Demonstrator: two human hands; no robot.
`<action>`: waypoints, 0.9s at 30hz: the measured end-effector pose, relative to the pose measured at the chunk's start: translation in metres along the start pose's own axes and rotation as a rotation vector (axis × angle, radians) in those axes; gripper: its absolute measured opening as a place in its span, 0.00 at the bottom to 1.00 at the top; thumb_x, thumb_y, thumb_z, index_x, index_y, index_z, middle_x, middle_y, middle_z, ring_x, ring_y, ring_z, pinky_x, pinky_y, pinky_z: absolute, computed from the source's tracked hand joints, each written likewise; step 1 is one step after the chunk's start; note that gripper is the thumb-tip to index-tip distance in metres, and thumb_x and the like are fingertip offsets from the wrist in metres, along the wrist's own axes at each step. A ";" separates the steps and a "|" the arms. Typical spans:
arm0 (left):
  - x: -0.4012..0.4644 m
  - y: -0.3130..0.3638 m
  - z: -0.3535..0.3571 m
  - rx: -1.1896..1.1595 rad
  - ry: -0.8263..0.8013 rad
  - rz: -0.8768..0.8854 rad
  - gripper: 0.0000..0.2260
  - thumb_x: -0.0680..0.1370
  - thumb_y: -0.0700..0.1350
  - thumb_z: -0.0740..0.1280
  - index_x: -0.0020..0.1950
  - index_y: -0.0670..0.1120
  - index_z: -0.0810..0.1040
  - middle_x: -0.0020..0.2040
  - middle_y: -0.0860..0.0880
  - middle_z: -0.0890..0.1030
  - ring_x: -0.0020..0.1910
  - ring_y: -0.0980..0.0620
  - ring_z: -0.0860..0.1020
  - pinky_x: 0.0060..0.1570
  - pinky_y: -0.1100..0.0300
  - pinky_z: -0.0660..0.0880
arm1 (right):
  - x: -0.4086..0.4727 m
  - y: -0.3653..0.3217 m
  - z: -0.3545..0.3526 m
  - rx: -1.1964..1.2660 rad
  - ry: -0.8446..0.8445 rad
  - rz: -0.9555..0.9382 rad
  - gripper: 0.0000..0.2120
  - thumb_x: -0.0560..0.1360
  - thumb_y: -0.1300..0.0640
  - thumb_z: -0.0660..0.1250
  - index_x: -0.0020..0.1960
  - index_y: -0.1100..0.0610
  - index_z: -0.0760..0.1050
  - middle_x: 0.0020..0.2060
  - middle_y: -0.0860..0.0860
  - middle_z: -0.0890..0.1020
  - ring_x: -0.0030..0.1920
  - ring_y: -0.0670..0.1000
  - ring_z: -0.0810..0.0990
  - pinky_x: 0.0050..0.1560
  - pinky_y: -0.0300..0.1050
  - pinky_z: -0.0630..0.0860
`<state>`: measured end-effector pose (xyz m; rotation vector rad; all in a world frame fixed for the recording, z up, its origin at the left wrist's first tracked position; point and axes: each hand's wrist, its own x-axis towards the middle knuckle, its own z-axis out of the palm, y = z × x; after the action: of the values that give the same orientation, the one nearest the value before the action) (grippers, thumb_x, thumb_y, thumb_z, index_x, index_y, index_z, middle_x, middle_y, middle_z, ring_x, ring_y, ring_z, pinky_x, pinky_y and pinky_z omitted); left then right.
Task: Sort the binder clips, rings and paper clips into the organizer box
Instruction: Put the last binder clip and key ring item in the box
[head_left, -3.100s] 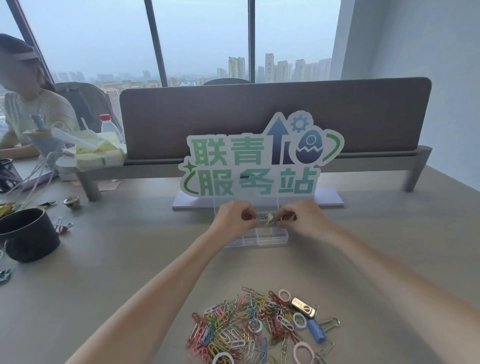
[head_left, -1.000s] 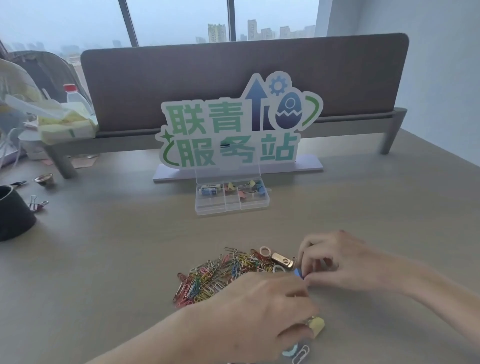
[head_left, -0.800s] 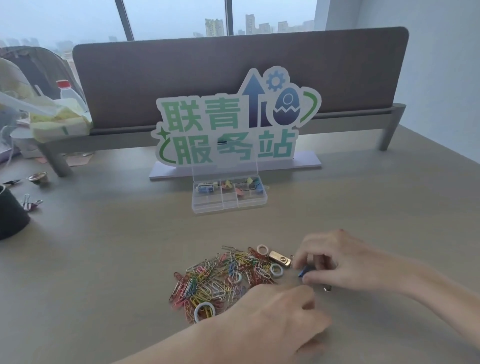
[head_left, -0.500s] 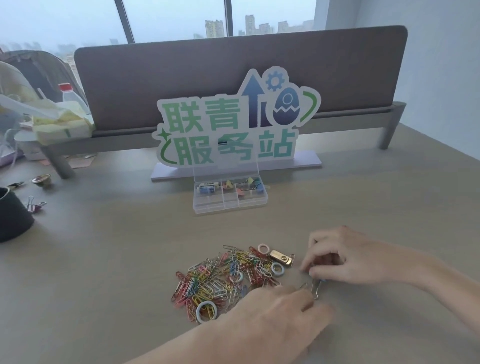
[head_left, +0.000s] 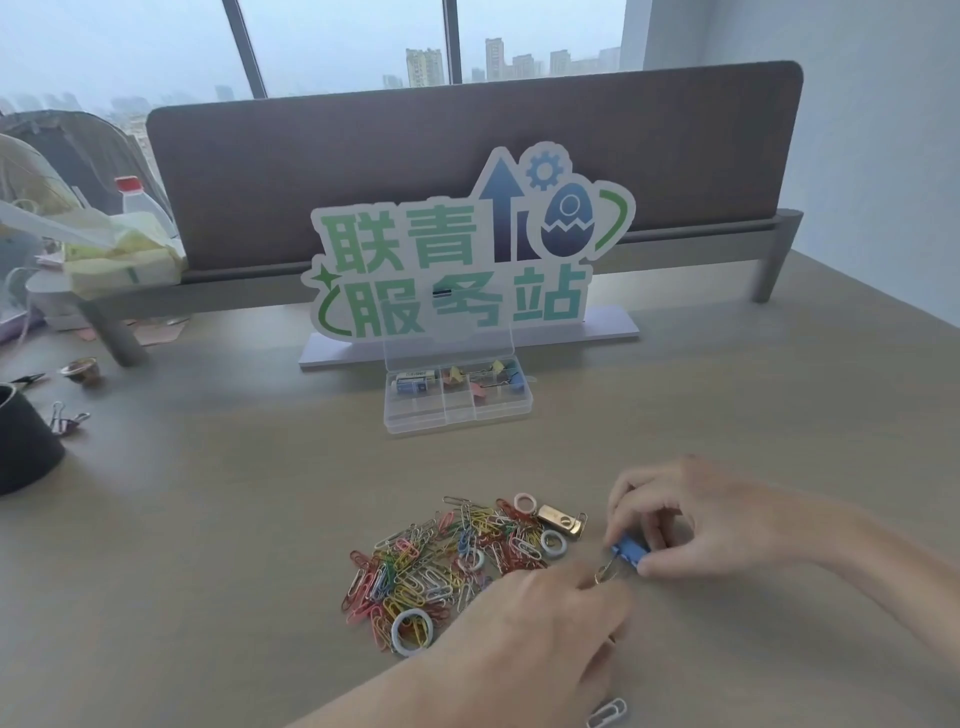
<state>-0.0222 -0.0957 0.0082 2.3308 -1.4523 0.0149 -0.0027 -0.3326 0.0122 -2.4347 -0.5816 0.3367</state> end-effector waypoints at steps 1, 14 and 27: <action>-0.001 -0.001 -0.002 0.005 0.026 -0.036 0.07 0.73 0.46 0.64 0.50 0.52 0.72 0.43 0.56 0.68 0.34 0.48 0.75 0.32 0.59 0.71 | 0.000 0.000 0.000 0.019 0.010 0.004 0.11 0.69 0.59 0.73 0.49 0.45 0.82 0.47 0.42 0.80 0.41 0.46 0.83 0.45 0.43 0.79; 0.009 -0.055 -0.058 -0.563 0.181 -0.494 0.05 0.74 0.43 0.72 0.43 0.52 0.81 0.41 0.53 0.85 0.41 0.55 0.84 0.46 0.51 0.82 | 0.007 0.017 0.001 0.268 0.240 0.078 0.06 0.70 0.56 0.77 0.42 0.48 0.81 0.41 0.52 0.84 0.42 0.52 0.83 0.48 0.49 0.80; 0.058 -0.144 -0.064 -0.297 0.397 -0.600 0.03 0.72 0.46 0.75 0.43 0.50 0.83 0.38 0.55 0.83 0.39 0.59 0.80 0.43 0.65 0.75 | 0.093 0.023 -0.032 0.090 0.481 0.098 0.05 0.70 0.56 0.76 0.44 0.50 0.83 0.39 0.44 0.85 0.39 0.40 0.81 0.43 0.34 0.77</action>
<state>0.1418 -0.0689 0.0336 2.2526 -0.5026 0.0850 0.0979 -0.3204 0.0134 -2.3421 -0.2298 -0.1812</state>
